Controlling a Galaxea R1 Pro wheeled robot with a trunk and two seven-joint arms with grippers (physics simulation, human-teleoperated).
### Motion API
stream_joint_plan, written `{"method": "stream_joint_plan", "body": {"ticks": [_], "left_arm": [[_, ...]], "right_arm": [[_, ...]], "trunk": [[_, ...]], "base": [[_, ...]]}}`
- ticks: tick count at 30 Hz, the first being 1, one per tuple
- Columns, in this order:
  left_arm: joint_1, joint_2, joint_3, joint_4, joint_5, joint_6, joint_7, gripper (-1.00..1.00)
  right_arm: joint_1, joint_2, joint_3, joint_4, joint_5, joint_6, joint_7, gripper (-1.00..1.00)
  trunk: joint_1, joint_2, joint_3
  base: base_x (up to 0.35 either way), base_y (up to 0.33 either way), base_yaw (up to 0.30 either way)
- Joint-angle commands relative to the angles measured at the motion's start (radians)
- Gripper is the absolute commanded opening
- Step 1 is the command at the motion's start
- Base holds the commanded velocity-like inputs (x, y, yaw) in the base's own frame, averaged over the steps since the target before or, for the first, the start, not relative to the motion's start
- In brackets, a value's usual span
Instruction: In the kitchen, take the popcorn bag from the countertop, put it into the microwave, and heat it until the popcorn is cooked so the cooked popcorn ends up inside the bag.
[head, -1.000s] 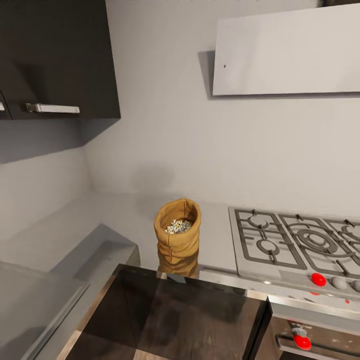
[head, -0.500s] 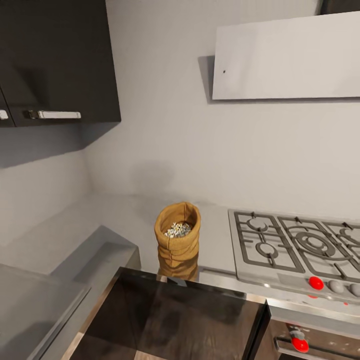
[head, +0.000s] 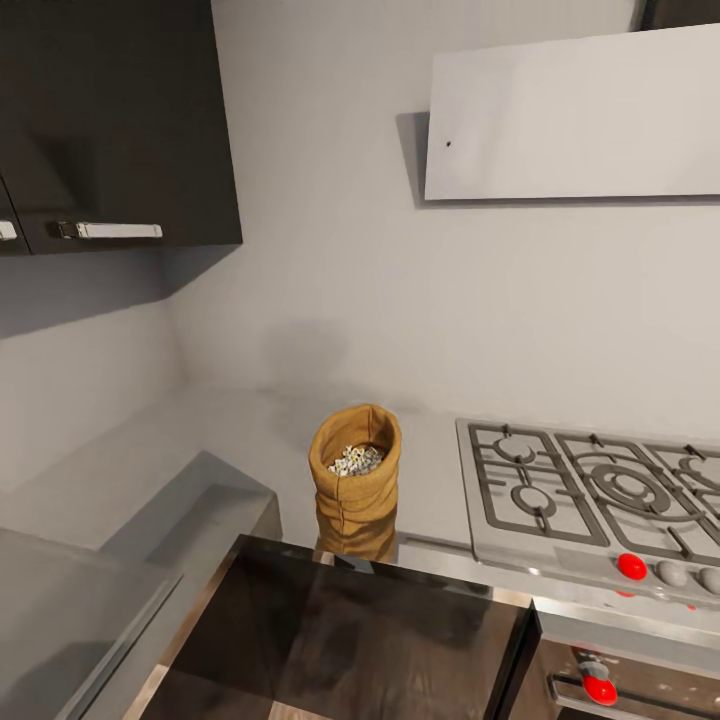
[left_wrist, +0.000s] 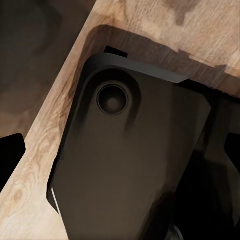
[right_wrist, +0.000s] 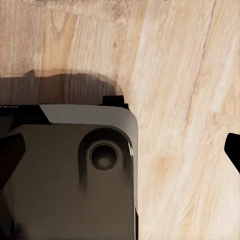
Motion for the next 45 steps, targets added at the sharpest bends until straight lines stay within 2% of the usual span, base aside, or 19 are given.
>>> {"method": "stream_joint_plan", "body": {"ticks": [1, 17, 22, 24, 27, 45], "left_arm": [[0.000, 0.000, -0.001, -0.001, 0.006, -0.002, -0.002, 1.00], [0.000, 0.000, 0.001, 0.001, 0.008, -0.001, -0.002, 1.00], [0.000, 0.000, -0.002, 0.002, 0.007, 0.000, -0.002, 1.00], [0.000, 0.001, -0.003, 0.002, 0.004, 0.000, -0.003, 1.00], [0.000, 0.000, -0.002, 0.002, 0.003, 0.000, -0.004, 1.00], [0.000, 0.002, -0.002, 0.002, 0.010, 0.000, -0.003, 1.00]], "right_arm": [[-0.002, -0.001, -0.009, 0.003, 0.010, -0.006, 0.001, 1.00], [-0.002, -0.003, -0.009, 0.003, 0.009, 0.004, 0.003, 1.00], [-0.002, -0.004, -0.004, -0.010, 0.043, 0.005, 0.008, 1.00], [-0.002, 0.002, -0.005, -0.013, 0.068, 0.004, 0.008, 1.00], [-0.002, 0.007, -0.007, -0.015, 0.081, 0.000, 0.005, 1.00], [-0.002, 0.009, -0.004, -0.014, 0.085, -0.011, 0.004, 1.00]], "trunk": [[0.000, -0.001, -0.001], [0.000, -0.001, -0.001], [0.000, -0.001, -0.001], [0.000, -0.001, -0.001], [0.000, -0.001, -0.001], [0.000, -0.001, -0.001]], "base": [[0.000, 0.000, 0.000], [0.000, 0.000, 0.000], [0.000, 0.000, 0.000], [0.000, 0.000, 0.000], [-0.015, 0.000, 0.000], [-0.282, 0.000, 0.000]]}}
